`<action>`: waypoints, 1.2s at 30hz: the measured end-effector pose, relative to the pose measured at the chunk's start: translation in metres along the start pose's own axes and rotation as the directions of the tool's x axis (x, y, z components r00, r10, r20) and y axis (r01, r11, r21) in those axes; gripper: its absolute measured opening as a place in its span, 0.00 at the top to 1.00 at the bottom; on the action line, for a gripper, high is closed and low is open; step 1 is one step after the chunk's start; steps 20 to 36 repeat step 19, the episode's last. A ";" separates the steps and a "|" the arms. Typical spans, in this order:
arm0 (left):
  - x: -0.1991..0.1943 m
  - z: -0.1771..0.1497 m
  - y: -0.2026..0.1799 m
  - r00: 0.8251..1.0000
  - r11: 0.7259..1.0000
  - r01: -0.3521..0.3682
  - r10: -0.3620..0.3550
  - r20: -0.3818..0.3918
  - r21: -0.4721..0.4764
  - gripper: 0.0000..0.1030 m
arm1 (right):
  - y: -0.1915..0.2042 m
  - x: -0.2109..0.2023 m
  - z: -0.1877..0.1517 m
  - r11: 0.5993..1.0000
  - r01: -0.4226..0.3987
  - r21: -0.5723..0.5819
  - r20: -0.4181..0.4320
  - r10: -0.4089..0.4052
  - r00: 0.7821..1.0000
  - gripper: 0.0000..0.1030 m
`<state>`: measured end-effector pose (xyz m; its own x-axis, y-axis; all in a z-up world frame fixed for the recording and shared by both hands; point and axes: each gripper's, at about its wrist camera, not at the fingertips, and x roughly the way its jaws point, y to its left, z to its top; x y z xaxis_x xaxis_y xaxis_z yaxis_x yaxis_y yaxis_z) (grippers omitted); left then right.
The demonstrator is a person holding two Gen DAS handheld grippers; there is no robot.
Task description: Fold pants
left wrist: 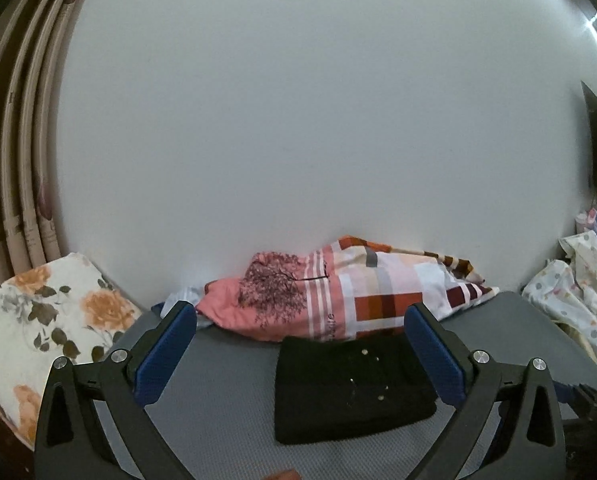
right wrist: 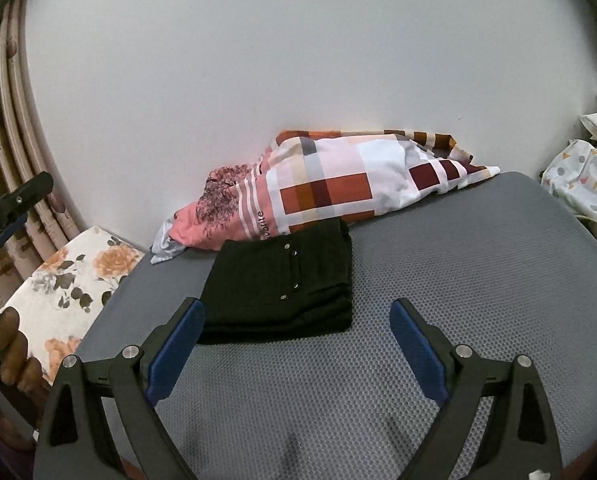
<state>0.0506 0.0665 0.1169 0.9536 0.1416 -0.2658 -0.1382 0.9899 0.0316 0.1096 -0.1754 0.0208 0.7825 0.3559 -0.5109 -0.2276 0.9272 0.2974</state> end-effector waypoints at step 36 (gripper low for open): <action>0.012 -0.031 -0.013 0.998 1.000 -0.013 0.012 -0.058 -0.009 0.00 | 0.015 0.004 -0.005 0.999 0.009 -0.037 -0.028 -0.010 1.000 0.10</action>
